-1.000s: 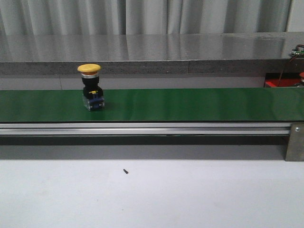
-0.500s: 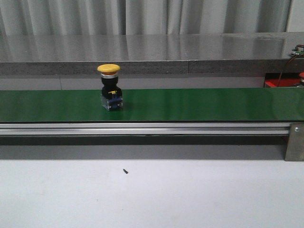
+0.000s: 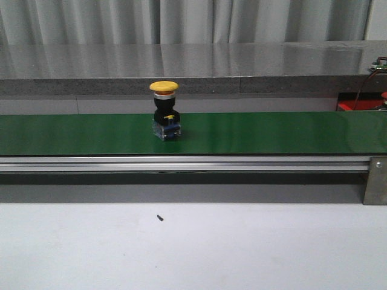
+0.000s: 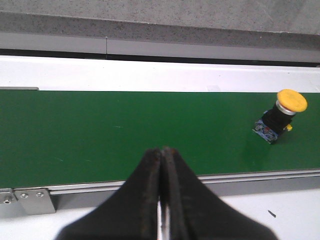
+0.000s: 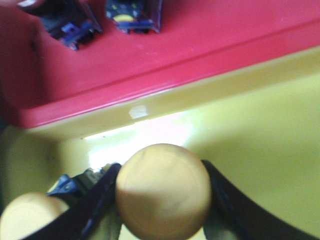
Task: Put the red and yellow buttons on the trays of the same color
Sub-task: 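Lower the yellow button into the yellow tray and open the right gripper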
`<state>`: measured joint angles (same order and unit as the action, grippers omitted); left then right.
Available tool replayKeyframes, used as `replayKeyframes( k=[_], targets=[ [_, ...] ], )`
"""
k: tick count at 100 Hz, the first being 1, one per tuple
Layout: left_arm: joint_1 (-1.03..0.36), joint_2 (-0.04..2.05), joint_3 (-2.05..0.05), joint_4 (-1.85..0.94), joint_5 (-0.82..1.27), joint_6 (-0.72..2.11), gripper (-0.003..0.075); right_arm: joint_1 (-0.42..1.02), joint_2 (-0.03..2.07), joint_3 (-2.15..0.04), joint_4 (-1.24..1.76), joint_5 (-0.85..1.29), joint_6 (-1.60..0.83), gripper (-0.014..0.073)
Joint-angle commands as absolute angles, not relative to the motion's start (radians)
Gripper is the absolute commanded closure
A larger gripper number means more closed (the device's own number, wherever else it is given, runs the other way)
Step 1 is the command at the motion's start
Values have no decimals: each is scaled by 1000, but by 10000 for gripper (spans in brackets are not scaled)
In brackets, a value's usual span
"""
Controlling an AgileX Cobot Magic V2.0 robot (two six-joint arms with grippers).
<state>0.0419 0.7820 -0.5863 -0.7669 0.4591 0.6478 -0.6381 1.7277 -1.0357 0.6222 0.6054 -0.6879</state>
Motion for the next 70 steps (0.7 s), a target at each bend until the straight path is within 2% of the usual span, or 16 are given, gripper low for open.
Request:
replayKeyframes(
  k=[1,8,15,32,37,70],
  targets=[
    [35,776,-613,-798,410,644,740,-642,1713,-1056,660,571,-689,398],
    [35,776,-613,-798,410,644,740,-642,1729,-1056,662,566,-689,393],
    [35,776,-613,-798,410,644,740,-642,1736,-1056,662,566,-689,353],
    [35,776,-613,-798,410,644,740,-642,1728,-1057,668,564,-689,95],
    [35,776,-613,-798,410,644,740,-642,1722,-1057,677,564,-689,55],
    [35,776,-613,-798,406,644,740,-624,1592,-1098,729,652,-721,53]
  ],
)
